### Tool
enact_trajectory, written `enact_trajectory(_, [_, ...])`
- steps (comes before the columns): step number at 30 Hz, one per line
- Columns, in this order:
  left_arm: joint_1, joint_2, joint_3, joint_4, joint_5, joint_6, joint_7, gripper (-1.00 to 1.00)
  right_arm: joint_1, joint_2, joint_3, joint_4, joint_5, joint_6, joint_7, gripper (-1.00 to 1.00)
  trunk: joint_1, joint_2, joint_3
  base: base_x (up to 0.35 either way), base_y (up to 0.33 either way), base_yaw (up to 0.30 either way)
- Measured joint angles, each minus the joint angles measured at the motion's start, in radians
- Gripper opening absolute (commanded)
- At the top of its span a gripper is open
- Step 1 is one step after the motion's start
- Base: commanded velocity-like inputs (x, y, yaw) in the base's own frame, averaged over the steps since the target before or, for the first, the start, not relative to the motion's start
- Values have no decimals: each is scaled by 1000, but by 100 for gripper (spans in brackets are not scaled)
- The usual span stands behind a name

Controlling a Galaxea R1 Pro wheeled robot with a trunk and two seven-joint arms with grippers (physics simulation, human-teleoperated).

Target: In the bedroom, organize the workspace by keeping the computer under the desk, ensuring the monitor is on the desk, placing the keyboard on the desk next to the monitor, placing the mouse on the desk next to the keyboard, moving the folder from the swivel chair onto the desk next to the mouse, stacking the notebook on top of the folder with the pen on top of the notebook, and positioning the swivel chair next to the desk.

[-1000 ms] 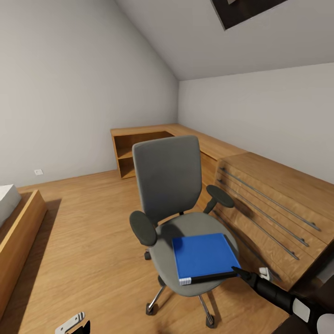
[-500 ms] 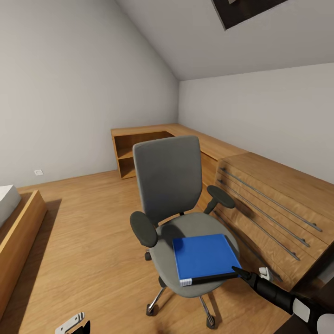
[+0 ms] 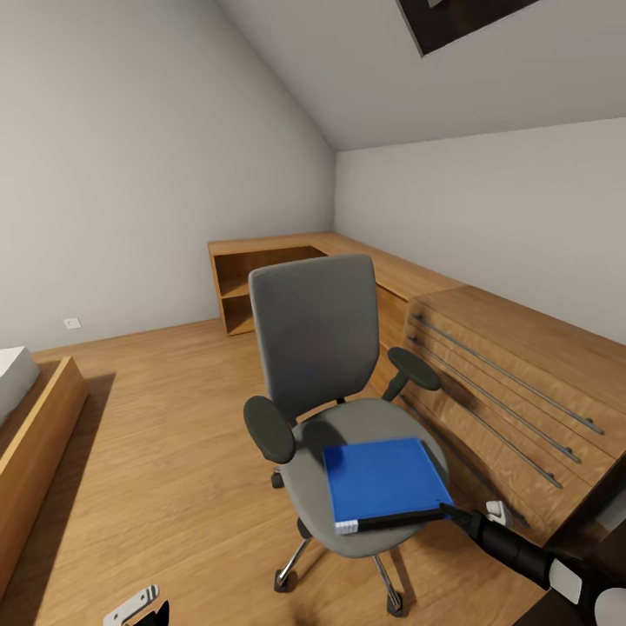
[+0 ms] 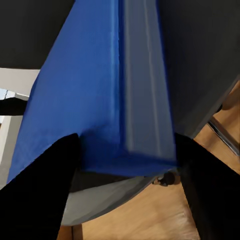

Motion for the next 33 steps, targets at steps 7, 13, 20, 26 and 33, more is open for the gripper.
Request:
enact_trajectory(7, [0,0,0,0,0,0,0,100,0,-1,-3,0,0,-1,0,-100,0,0,0,0,0,0])
enact_trajectory(13, [0,0,0,0,0,0,0,100,0,-1,-3,0,0,-1,0,-100,0,0,0,0,0,0])
enact_trajectory(20, [0,0,0,0,-1,0,0,100,0,-1,-3,0,0,-1,0,-100,-11,21,9,0,0,0])
enact_trajectory(26, [0,0,0,0,0,0,0,100,0,-1,-1,0,0,-1,-1,-100,-34,63,28,0,0,0])
enact_trajectory(33, [0,0,0,0,0,0,0,100,0,0,-1,0,0,-1,-2,-100,-61,112,50,0,0,0])
